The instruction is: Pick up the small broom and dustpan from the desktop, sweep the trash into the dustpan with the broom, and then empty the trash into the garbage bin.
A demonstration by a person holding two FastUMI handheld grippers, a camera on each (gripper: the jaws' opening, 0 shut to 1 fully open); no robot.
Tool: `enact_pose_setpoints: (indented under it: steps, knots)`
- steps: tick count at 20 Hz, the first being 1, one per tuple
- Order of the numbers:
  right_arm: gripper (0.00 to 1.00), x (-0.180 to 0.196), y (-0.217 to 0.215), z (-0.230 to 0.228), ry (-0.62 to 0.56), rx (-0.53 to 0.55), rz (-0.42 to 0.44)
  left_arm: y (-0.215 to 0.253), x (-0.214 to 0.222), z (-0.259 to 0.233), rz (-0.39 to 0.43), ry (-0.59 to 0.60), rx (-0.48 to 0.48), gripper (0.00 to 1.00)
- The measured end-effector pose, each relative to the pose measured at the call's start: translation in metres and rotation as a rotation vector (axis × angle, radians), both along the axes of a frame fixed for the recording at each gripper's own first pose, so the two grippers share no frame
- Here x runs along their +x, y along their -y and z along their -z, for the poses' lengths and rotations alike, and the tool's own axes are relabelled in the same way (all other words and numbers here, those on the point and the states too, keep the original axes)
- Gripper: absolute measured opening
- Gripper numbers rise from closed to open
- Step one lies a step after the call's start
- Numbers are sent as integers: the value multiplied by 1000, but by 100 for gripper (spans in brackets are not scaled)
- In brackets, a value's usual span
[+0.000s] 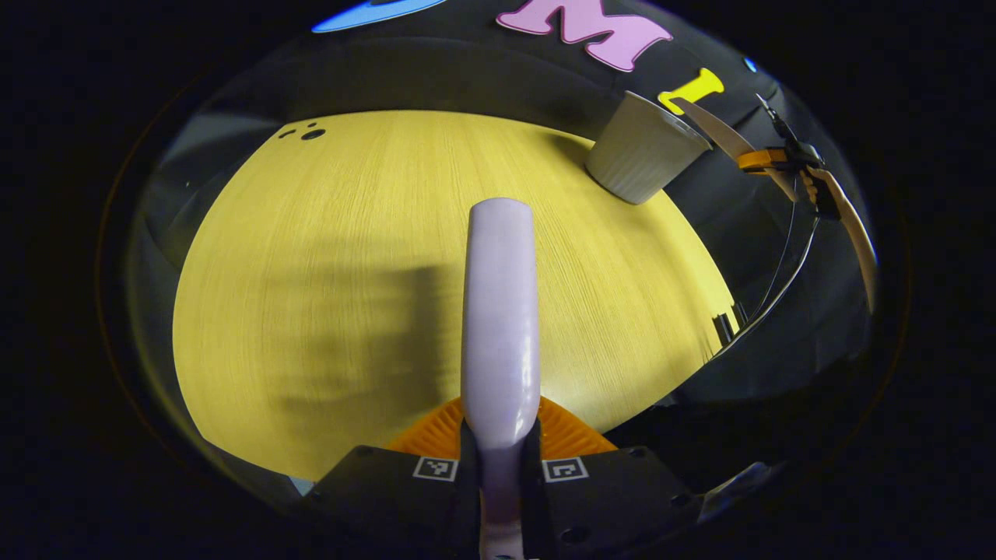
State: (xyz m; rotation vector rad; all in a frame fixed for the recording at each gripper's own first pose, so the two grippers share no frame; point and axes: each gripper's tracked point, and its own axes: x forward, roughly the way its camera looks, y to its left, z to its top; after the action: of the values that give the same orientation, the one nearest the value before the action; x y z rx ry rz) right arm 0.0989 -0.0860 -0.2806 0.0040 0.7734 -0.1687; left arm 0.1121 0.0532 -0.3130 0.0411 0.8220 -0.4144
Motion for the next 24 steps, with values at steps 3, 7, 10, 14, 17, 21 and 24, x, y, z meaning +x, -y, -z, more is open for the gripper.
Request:
enact_pose_setpoints:
  steps: [3,7,10,14,17,21,24]
  knots:
    - [34,6,4,-3,27,-57,12,-3,-4,-1,-22,-1,-9,25]
    - [35,26,34,-9,60,-209,32,-2,-5,-5,-43,-3,-11,27]
    - [34,37,45,-17,73,-414,16,-3,-3,-5,-56,-9,-16,25]
    - [34,38,50,-22,74,-610,-25,-3,-1,-4,-75,-20,-34,25]
    - [34,39,52,-38,67,-823,-60,-6,-1,-4,-89,-23,-41,25]
    - [30,29,68,-51,83,-1075,-90,-17,1,-3,-140,-20,-53,25]
    - [34,17,66,-62,85,-1189,-97,-20,-1,-2,-181,-47,-109,25]
